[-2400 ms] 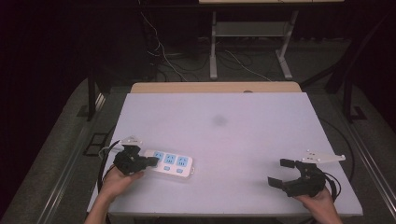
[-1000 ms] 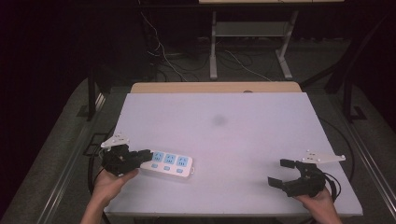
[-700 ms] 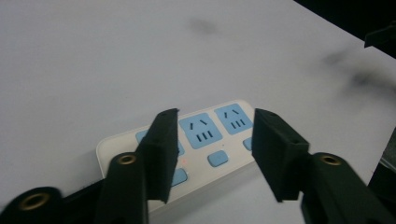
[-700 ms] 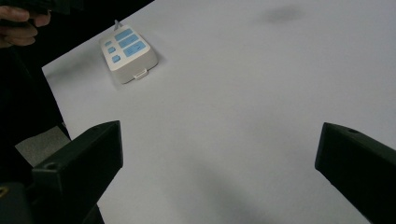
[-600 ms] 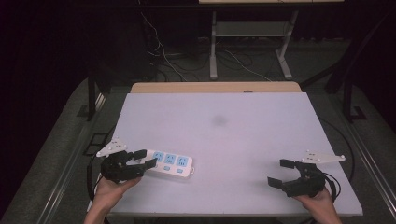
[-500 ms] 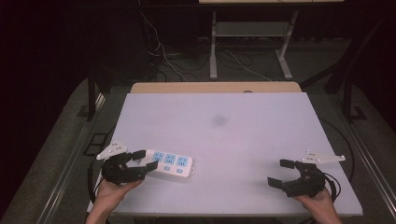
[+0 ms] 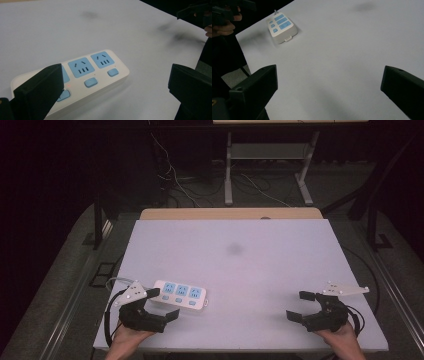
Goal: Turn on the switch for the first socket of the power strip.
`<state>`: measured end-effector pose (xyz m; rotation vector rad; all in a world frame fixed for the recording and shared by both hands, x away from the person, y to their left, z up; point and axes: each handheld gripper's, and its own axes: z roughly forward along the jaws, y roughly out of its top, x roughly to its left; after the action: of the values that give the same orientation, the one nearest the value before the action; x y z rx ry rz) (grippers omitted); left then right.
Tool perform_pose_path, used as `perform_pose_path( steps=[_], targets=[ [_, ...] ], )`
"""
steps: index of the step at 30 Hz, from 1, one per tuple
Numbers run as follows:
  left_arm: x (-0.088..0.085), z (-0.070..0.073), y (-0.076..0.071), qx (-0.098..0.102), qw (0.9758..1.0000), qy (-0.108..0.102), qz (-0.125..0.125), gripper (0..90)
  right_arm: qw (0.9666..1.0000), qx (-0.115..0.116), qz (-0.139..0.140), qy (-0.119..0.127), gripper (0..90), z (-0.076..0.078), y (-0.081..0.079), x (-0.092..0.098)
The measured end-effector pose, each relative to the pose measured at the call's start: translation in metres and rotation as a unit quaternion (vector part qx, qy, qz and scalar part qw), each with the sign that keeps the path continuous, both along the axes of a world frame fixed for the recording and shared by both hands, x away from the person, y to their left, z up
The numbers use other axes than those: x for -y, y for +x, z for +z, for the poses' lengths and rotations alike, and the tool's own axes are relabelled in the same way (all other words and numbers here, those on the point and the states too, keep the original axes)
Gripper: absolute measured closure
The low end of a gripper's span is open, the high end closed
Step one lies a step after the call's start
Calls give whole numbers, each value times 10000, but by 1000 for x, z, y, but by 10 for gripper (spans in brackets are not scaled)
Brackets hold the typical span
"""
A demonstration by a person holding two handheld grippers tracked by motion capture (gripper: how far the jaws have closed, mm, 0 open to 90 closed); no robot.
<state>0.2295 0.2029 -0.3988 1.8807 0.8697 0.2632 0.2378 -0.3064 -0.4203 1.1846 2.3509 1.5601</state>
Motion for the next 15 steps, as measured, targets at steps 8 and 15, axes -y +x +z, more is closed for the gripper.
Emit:
perform_pose_path(
  steps=[8,15],
  targets=[
    [9,-16,-3,-105,9997,107,-174,0,10000,-24,30,-10,5,0,0,0],
    [14,-21,-2,-127,9994,100,-313,0,10000,-18,38,-2,5,0,-1,0]
  ],
)
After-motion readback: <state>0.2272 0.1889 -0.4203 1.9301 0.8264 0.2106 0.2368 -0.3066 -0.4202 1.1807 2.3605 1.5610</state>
